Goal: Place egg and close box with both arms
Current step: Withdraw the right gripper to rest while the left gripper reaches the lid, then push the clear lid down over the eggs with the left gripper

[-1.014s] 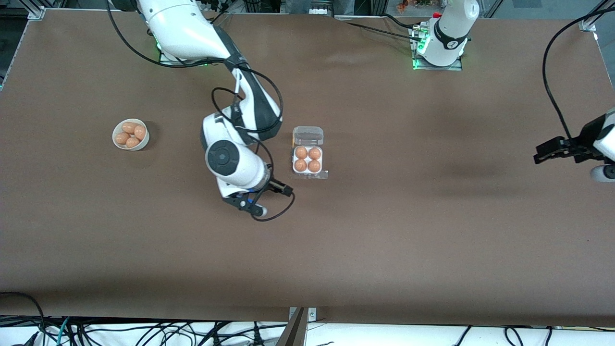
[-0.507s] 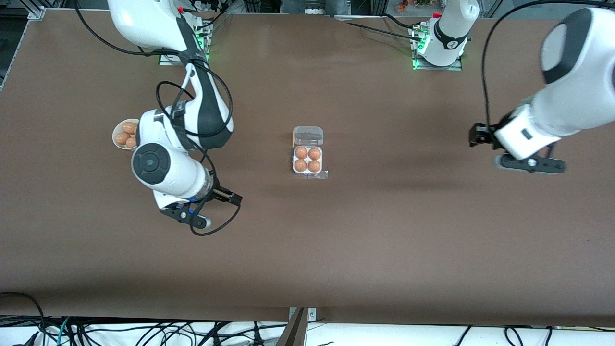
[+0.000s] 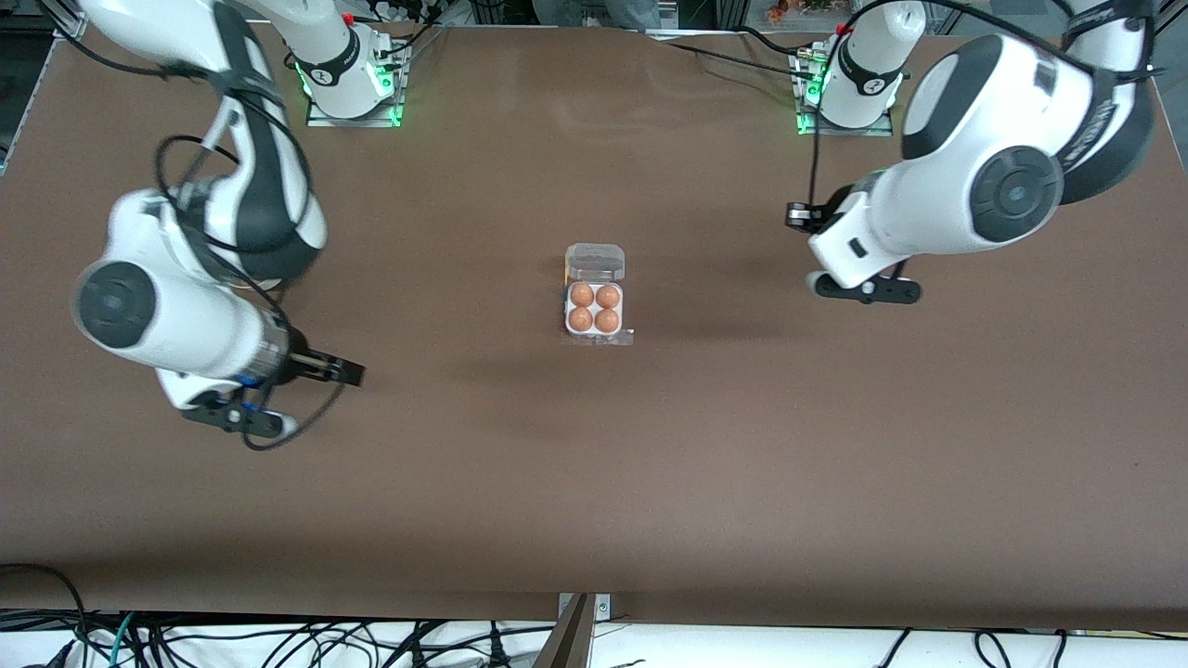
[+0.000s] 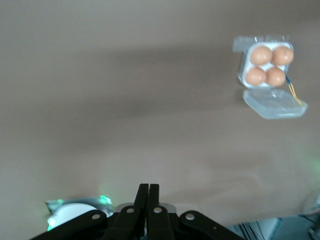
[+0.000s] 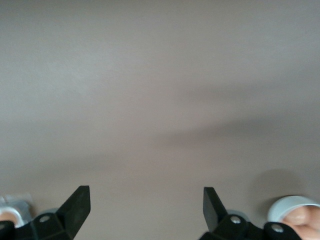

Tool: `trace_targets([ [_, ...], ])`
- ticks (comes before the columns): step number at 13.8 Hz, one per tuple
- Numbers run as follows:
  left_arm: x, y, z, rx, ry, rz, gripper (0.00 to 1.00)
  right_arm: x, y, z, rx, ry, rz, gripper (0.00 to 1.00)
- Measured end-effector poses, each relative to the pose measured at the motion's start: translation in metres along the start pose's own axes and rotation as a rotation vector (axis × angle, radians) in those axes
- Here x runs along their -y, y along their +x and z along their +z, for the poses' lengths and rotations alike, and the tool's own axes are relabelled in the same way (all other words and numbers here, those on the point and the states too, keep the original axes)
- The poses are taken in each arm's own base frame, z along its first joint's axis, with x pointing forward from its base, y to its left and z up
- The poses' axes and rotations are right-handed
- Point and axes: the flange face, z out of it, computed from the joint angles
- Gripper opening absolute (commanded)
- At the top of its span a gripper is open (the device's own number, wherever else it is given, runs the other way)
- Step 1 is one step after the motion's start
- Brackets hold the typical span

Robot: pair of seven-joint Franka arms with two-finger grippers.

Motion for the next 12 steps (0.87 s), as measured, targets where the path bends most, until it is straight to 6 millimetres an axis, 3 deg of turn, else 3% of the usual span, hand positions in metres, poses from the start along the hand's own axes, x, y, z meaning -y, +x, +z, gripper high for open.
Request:
trace_targets([
  [4,-0.063,0.012,0.075,0.124,0.066,0.012,0.06,-0.076,-0.039,-0.071,-0.066,0.012,-0.095,1.0],
  [6,-0.087,0.017,0.111,0.193,0.062,0.007,0.06,-0.104,-0.061,-0.104,-0.085,0.009,-0.091,1.0],
  [9,-0.11,0.023,0.153,0.269,0.064,0.021,0.06,-0.136,-0.088,-0.145,-0.094,0.009,-0.051,1.0],
  [12,-0.144,0.023,0.182,0.283,0.069,0.042,0.06,-0.148,-0.106,-0.166,-0.073,0.001,-0.037,1.0],
])
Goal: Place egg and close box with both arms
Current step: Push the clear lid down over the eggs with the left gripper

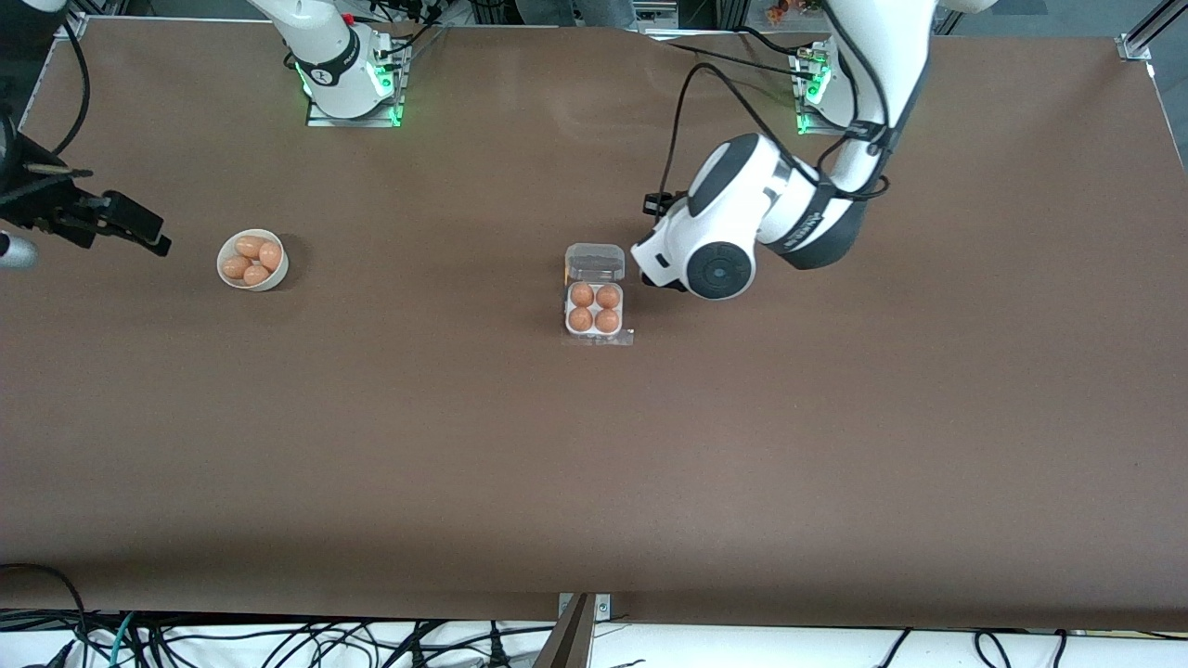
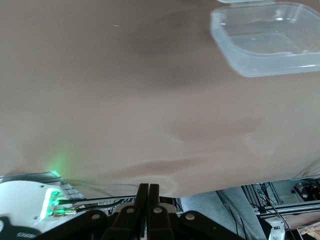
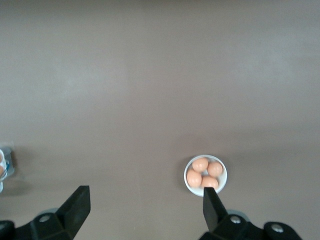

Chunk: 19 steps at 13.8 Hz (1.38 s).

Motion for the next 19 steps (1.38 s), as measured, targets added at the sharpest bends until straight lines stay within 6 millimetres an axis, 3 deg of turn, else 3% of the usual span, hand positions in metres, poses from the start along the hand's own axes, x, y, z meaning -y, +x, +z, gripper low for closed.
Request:
trace_targets([
  [3,-0.032,0.012,0.012,0.004,-0.013,0.002,0.06,-0.001,-0.006,-0.011,0.02,-0.004,0.0,1.0],
  [11,-0.085,0.043,0.082,-0.033,0.022,-0.023,0.05,-0.006,0.007,0.008,0.034,-0.009,0.011,1.0],
  [15,-0.086,0.051,0.082,-0.064,0.008,-0.041,0.05,-0.006,0.007,0.007,0.033,-0.01,0.011,1.0],
  [19,-0.084,0.054,0.062,-0.103,-0.011,-0.05,0.05,-0.006,0.007,0.007,0.034,-0.011,0.011,1.0],
])
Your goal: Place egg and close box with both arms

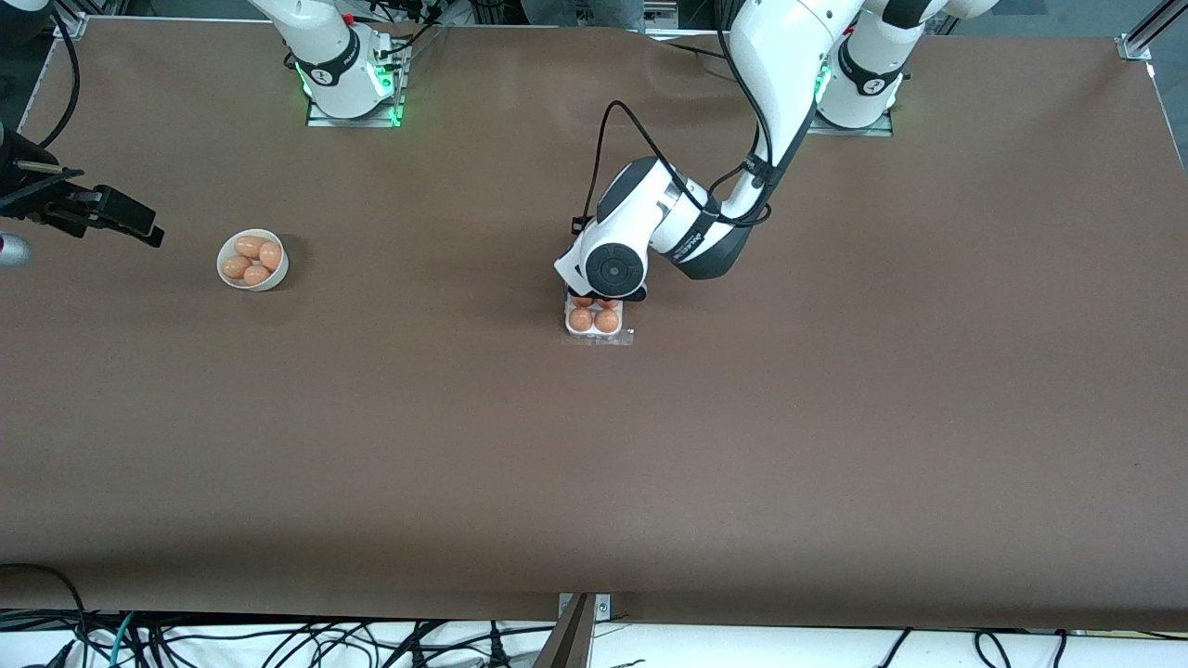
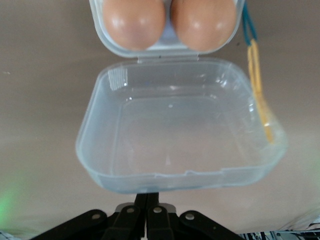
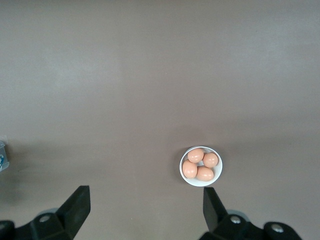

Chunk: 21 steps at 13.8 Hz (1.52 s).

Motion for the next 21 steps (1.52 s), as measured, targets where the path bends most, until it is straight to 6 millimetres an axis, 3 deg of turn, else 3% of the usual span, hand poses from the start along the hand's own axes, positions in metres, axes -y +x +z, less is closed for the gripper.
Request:
trace_targets([
  [4,0.0,0.005,-0.022,-0.054,-0.029,-0.01,0.05,0.0,0.0,0.0,0.0,-0.001,0.0,1.0],
  [12,0.009,0.022,-0.032,-0.118,-0.059,-0.047,0.06,0.0,0.0,0.0,0.001,-0.001,0.001,1.0],
  [17,0.015,0.029,-0.061,-0.194,-0.093,-0.058,0.08,-0.001,0.0,0.001,0.001,-0.001,0.001,1.0],
  [18,0.016,0.031,-0.066,-0.212,-0.102,-0.06,0.1,-0.001,0.0,0.001,0.001,-0.001,0.001,1.0],
  [19,0.019,0.033,-0.071,-0.224,-0.108,-0.066,0.21,-0.001,0.0,0.001,0.001,-0.001,0.001,1.0],
  [21,0.034,0.041,-0.086,-0.25,-0.116,-0.092,0.57,-0.001,0.0,0.001,0.001,-0.001,0.001,1.0],
])
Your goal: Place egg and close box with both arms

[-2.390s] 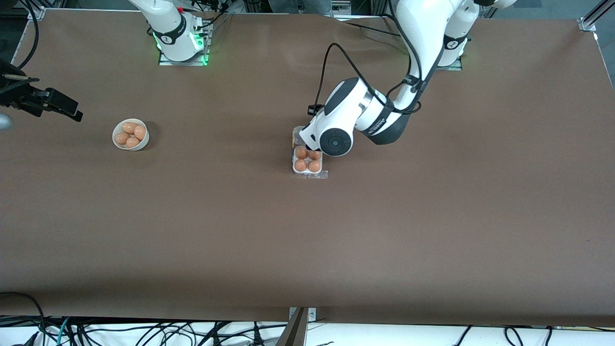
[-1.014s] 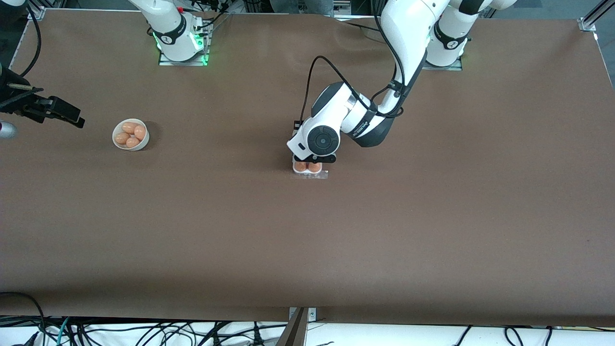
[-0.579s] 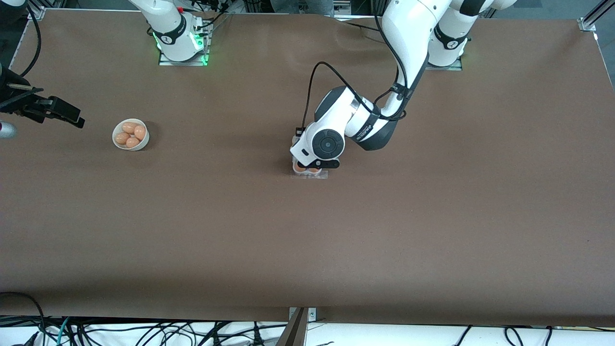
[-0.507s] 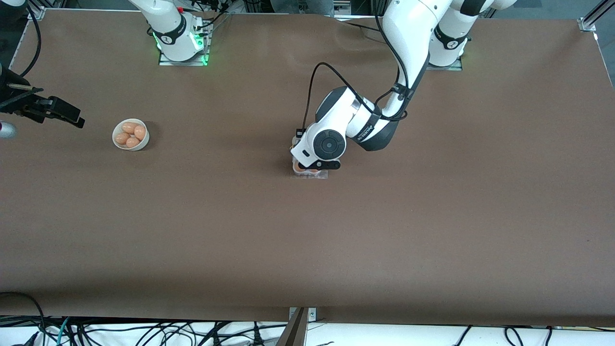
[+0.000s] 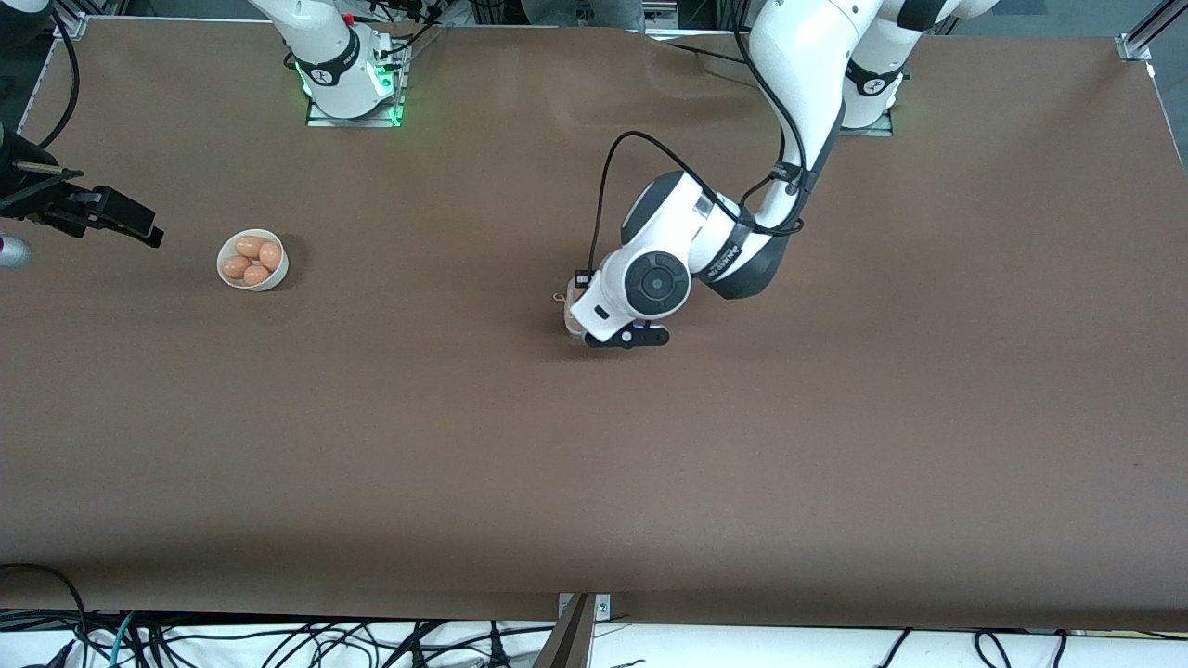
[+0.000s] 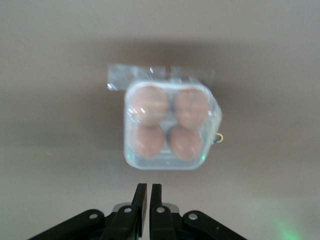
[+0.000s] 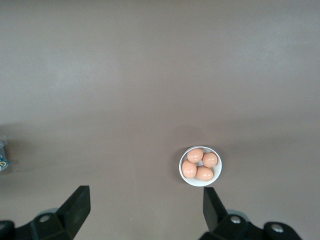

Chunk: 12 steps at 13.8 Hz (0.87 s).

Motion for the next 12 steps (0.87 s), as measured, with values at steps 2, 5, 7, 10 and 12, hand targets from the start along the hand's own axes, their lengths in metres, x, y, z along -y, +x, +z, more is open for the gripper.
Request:
trace_targets([
  [2,0.029,0.018,-0.027,-0.031,0.034,-0.048,0.8,0.0,0.0,0.0,0.0,0.0,0.0,1.0],
  [5,0.083,0.029,-0.102,-0.154,0.192,-0.044,0.96,0.0,0.0,0.0,0.0,0.0,0.0,1.0],
  [7,0.113,0.018,-0.166,-0.257,0.28,-0.02,0.98,0.0,0.0,0.0,0.0,0.0,0.0,1.0],
  [10,0.178,0.016,-0.239,-0.319,0.261,-0.044,1.0,0.0,0.0,0.0,0.0,0.0,0.0,1.0],
  [12,0.219,0.028,-0.256,-0.32,0.246,-0.07,1.0,0.0,0.0,0.0,0.0,0.0,0.0,1.0],
])
